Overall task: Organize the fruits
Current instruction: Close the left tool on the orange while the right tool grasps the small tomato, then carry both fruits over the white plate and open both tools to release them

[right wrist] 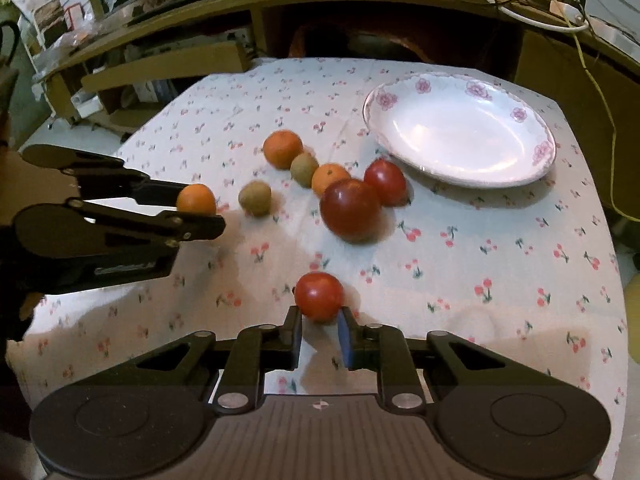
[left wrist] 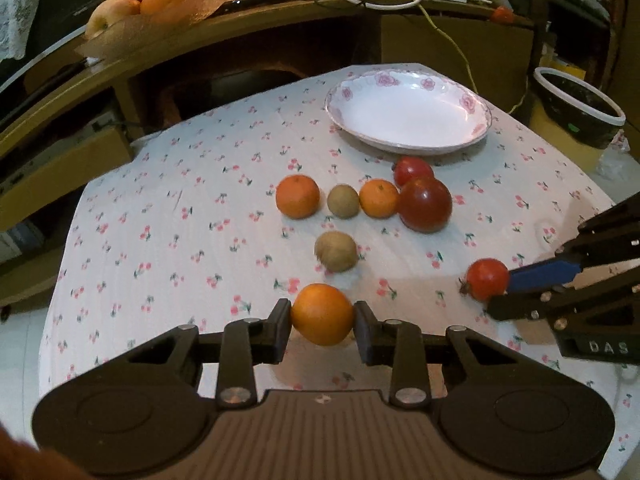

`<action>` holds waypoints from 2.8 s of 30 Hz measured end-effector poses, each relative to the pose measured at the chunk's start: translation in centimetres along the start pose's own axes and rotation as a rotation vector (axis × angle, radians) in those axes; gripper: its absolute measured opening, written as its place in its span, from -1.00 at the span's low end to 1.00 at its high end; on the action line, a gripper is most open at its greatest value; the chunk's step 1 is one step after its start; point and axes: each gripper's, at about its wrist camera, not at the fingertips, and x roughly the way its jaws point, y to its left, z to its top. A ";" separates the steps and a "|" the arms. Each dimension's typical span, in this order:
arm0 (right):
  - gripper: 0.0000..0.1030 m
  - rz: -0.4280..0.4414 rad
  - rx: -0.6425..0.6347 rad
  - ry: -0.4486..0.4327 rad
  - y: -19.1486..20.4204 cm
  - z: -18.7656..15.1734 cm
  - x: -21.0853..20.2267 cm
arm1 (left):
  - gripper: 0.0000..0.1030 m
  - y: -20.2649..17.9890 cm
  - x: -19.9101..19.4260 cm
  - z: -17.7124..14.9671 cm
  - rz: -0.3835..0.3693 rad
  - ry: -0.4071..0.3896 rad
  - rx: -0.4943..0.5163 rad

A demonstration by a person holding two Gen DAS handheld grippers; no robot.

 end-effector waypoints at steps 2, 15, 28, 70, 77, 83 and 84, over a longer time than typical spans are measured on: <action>-0.63 -0.001 -0.007 -0.002 0.0 -0.3 -0.2 | -0.26 -0.4 -0.3 0.0 -0.004 0.010 0.017; -0.46 0.052 -0.013 0.001 -0.5 -0.2 0.0 | -0.25 -1.0 1.7 0.0 -0.098 0.037 0.043; -0.42 0.013 -0.032 -0.010 -0.2 0.5 0.5 | -0.25 -1.4 1.4 0.1 -0.082 0.043 0.066; -0.43 -0.217 0.055 -0.089 -8.7 9.0 3.2 | -0.28 -4.1 9.5 14.2 -0.057 -0.051 0.101; -0.39 -0.206 0.069 -0.084 -9.6 9.5 4.0 | -0.28 -4.0 10.3 14.7 -0.072 -0.042 0.074; -0.37 -0.197 0.079 -0.094 -10.1 9.5 4.2 | -0.26 -3.7 10.4 14.9 -0.084 -0.036 0.055; -0.37 -0.199 0.086 -0.096 -10.2 9.6 4.3 | -0.26 -3.6 10.4 14.9 -0.087 -0.036 0.055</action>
